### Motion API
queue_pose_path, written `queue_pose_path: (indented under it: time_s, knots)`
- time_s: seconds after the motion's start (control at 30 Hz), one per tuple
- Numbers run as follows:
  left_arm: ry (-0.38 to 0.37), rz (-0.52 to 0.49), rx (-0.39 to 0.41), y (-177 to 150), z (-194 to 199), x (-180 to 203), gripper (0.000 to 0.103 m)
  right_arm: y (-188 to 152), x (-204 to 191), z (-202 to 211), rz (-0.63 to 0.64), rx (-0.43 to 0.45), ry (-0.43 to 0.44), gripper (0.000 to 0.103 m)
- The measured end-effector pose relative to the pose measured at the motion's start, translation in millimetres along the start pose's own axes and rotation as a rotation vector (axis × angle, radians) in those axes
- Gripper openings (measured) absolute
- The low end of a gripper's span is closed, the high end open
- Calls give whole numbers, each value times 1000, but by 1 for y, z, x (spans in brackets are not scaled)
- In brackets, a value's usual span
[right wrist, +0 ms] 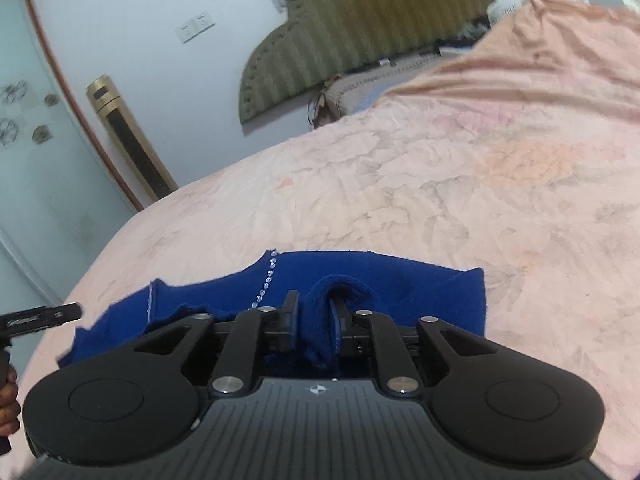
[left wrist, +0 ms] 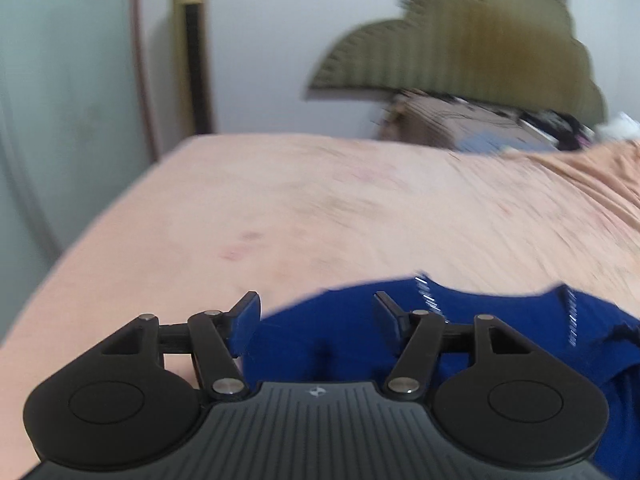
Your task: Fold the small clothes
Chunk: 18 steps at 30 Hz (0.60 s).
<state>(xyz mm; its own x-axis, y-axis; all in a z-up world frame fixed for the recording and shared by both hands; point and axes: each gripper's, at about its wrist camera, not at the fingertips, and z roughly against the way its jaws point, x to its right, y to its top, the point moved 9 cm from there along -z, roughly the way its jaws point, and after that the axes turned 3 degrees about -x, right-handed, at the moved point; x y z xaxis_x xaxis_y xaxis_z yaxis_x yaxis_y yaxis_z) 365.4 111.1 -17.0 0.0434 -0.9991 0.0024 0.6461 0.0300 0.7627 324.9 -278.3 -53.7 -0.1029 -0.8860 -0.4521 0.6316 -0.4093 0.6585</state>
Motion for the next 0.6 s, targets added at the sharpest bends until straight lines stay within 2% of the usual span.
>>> queue_pose_path:
  time_s: [0.07,0.1,0.13,0.27,0.33,0.37,0.43,0.47,0.53,0.6]
  knots:
    - [-17,-6,11,0,12,-6,61,4,1,-5,-19,-11,11,47]
    - [-30,-20,11,-3,18,-6,61,5,1,-6,-13,-11,16,61]
    - [-43,-43,7,-6,23,-4,61,7,-1,-6,-2,-12,24,67]
    - [-155,-230,0,-32,47,17,62,10,-7,-2,22,-23,45,67]
    - [-192,-390,19,-49,59,35,62,12,-7,8,13,-3,54,67]
    - [-194,-493,36,-58,64,46,63,13,-8,13,14,7,61,67]
    - [-172,-699,79,-77,69,68,77,11,-12,19,36,4,80,67]
    - [-156,-790,100,-86,69,79,78,8,-16,19,61,-18,93,67]
    - [-130,-887,107,-96,60,95,78,-5,-26,8,127,-109,116,68]
    - [-102,-894,96,-94,43,107,78,-17,-32,-6,162,-176,111,68]
